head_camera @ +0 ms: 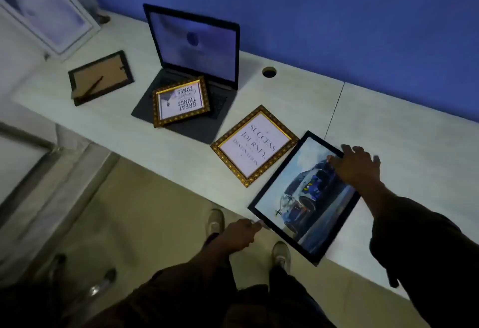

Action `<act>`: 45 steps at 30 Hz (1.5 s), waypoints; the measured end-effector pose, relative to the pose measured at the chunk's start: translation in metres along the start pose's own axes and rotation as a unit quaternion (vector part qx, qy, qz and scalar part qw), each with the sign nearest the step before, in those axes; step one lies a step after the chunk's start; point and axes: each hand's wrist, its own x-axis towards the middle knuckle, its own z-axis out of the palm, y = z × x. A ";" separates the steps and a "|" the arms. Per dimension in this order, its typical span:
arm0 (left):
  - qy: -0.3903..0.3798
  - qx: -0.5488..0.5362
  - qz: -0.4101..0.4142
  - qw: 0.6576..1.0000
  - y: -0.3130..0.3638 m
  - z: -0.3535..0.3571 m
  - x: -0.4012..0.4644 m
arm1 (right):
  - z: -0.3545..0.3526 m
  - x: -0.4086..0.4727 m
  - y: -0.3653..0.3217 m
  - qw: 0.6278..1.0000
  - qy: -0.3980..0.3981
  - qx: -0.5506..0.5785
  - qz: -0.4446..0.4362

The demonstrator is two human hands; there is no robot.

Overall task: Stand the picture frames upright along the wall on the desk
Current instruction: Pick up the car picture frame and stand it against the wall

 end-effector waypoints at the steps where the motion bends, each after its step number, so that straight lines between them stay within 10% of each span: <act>1: 0.002 -0.039 -0.008 0.999 0.002 0.014 0.006 | -0.002 0.004 0.005 1.000 -0.002 -0.021 -0.009; 11: 0.081 -0.329 -0.072 0.938 0.026 0.086 0.028 | -0.009 0.022 0.014 0.997 -0.065 0.025 -0.033; 22: 0.188 -0.408 -0.104 0.887 0.002 0.088 0.004 | 0.003 -0.006 -0.007 0.978 -0.001 0.201 -0.046; 36: 0.393 -0.514 0.051 0.761 -0.033 -0.056 -0.086 | -0.048 -0.064 -0.162 0.908 0.024 0.369 -0.198; 45: 0.454 -0.482 0.138 0.737 -0.091 -0.173 -0.138 | -0.064 -0.116 -0.294 0.863 0.046 0.430 -0.263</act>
